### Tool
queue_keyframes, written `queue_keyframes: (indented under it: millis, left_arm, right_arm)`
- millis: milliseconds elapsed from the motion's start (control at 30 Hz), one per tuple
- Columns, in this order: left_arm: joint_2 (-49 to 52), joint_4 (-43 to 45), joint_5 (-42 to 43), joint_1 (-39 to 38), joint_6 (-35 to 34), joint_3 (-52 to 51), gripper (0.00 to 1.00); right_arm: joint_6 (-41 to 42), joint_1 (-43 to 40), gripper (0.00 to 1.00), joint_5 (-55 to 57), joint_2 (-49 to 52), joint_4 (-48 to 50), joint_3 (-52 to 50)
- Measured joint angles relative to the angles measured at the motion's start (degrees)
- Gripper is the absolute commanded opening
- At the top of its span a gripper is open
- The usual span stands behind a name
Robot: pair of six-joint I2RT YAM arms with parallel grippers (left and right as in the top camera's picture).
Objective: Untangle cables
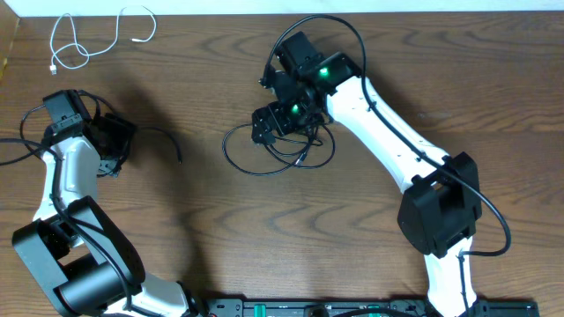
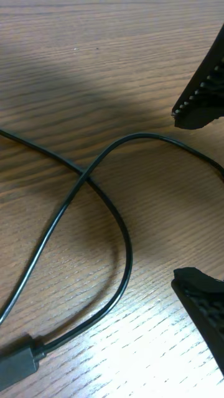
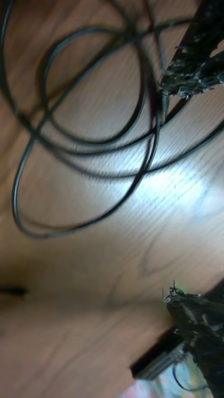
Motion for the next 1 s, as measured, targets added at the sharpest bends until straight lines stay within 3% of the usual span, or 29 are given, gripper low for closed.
queue_keyframes:
  millis: [300,500,633,833,1000]
  left_arm:
    - [0.0,-0.7,0.2,-0.6,0.5,0.0,0.77]
    - [-0.8,-2.1,12.0,-1.0,9.1,0.0,0.87]
    - [-6.4,-3.2,18.1,-2.1,13.7,0.0,0.88]
    - [-16.6,-4.8,21.6,-11.0,16.7,0.0,0.88]
    - [-16.6,-5.0,22.2,-18.5,17.2,0.0,0.89]
  right_arm:
    - [3.2,-6.8,0.99,2.2,0.0,-1.3,0.0]
    - [3.7,-8.8,0.99,2.7,0.0,-5.6,0.0]
    - [3.7,-10.6,0.99,4.3,0.0,-7.0,0.0]
    - [3.9,-16.7,0.99,5.5,0.0,-6.2,0.0]
    - [4.4,-21.8,0.99,6.0,0.0,-6.4,0.0]
